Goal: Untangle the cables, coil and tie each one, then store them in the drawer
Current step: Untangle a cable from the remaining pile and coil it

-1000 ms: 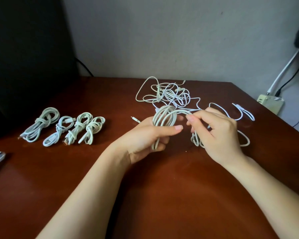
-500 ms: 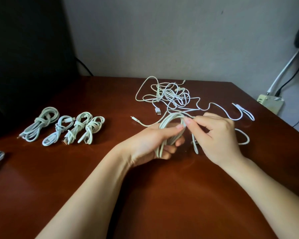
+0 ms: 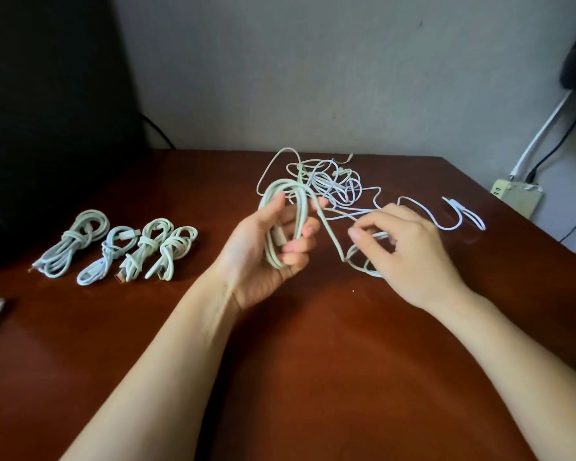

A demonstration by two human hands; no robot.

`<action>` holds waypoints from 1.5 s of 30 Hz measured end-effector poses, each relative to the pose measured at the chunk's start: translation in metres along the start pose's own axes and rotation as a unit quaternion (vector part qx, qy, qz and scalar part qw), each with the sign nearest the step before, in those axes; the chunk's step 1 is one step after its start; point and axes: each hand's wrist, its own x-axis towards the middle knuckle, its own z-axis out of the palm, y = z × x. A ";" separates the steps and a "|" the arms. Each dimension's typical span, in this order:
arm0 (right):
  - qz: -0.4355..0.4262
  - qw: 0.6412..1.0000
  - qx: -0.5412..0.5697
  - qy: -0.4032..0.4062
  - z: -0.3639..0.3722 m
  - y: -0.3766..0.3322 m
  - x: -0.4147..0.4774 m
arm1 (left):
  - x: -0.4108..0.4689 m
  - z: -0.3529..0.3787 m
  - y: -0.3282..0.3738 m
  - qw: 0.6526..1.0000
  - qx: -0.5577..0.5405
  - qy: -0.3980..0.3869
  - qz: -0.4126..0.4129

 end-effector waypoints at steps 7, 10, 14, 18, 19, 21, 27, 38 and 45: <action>-0.019 0.991 -0.085 -0.099 0.001 -0.011 -0.007 | -0.003 -0.010 0.010 0.994 -0.099 0.031 0.033; -0.019 0.990 -0.110 -0.090 0.004 -0.011 -0.008 | -0.004 -0.009 0.012 0.997 -0.033 0.052 0.039; -0.019 0.993 -0.095 -0.069 0.004 -0.006 -0.007 | -0.003 -0.007 0.010 0.994 0.072 0.076 0.034; -0.015 0.993 -0.083 -0.081 0.000 -0.008 -0.006 | -0.002 -0.010 0.010 0.993 0.073 0.094 0.028; -0.017 0.994 -0.071 -0.076 0.001 -0.009 -0.006 | -0.002 -0.011 0.010 0.993 0.064 0.096 0.034; -0.016 0.996 -0.062 -0.065 0.000 -0.011 -0.006 | -0.001 -0.013 0.011 0.993 0.045 0.096 0.049; 0.061 0.995 -0.047 -0.059 -0.002 -0.018 -0.004 | -0.002 -0.013 0.012 0.992 0.036 0.084 0.082; 0.066 0.968 -0.175 -0.166 -0.011 -0.026 -0.004 | 0.004 -0.014 0.000 0.960 0.226 0.138 0.092; 0.028 0.968 -0.184 -0.169 -0.013 -0.023 -0.002 | 0.000 -0.004 0.000 0.972 0.189 0.070 0.122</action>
